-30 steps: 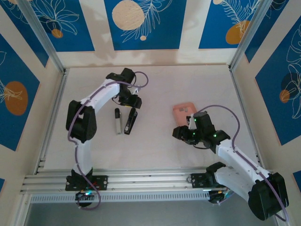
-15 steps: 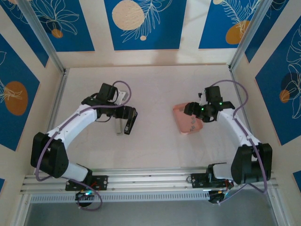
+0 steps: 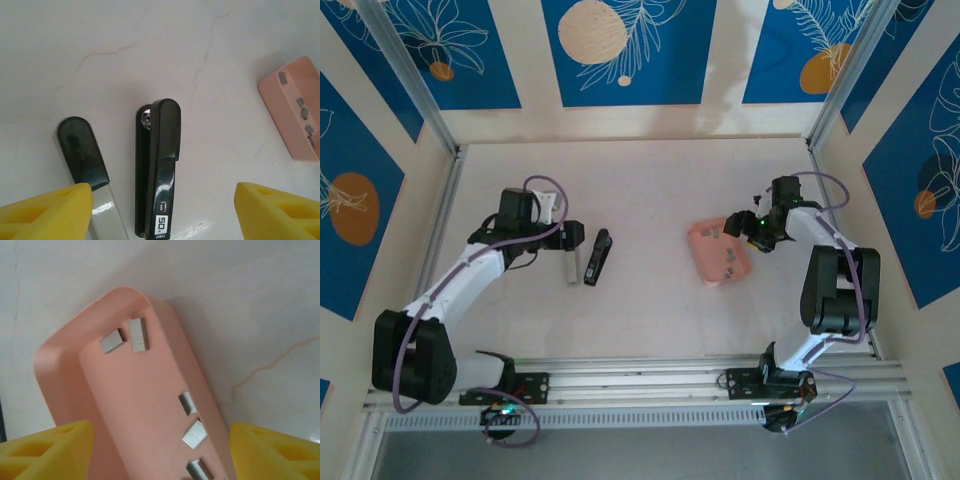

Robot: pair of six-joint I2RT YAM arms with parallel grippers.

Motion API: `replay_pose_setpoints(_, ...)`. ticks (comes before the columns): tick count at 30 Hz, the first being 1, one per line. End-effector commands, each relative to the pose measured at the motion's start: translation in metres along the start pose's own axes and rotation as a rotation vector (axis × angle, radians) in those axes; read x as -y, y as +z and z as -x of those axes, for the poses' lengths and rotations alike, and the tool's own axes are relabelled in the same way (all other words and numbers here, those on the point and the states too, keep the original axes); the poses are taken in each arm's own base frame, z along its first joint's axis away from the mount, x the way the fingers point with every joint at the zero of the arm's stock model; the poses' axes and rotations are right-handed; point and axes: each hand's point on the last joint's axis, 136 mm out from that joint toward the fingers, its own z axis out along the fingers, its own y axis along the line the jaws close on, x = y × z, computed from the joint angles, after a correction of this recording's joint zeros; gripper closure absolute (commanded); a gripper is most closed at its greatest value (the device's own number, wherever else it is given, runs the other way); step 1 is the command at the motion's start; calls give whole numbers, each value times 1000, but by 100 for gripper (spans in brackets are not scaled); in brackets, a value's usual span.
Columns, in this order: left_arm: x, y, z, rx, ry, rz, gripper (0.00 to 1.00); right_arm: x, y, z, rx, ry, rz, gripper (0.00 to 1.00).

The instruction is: Load the staples into the stapler

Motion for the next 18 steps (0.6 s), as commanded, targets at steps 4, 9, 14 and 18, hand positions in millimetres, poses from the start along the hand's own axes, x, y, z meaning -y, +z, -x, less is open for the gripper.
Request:
replay_pose_setpoints(4, -15, -13, 6, 81, -4, 38, 21, -49, 13, -22, -79, -88, 98, 28)
replay_pose_setpoints(9, -25, -17, 9, 115, -20, 56, 17, -96, 25, -49, -130, -140, 135, 28)
replay_pose_setpoints(14, -33, -19, 17, 166, -27, 65, 16, -144, 38, -75, -164, -193, 173, 28)
replay_pose_setpoints(18, -40, -22, 23, 198, -35, 77, 14, -170, 34, -78, -146, -240, 195, 28)
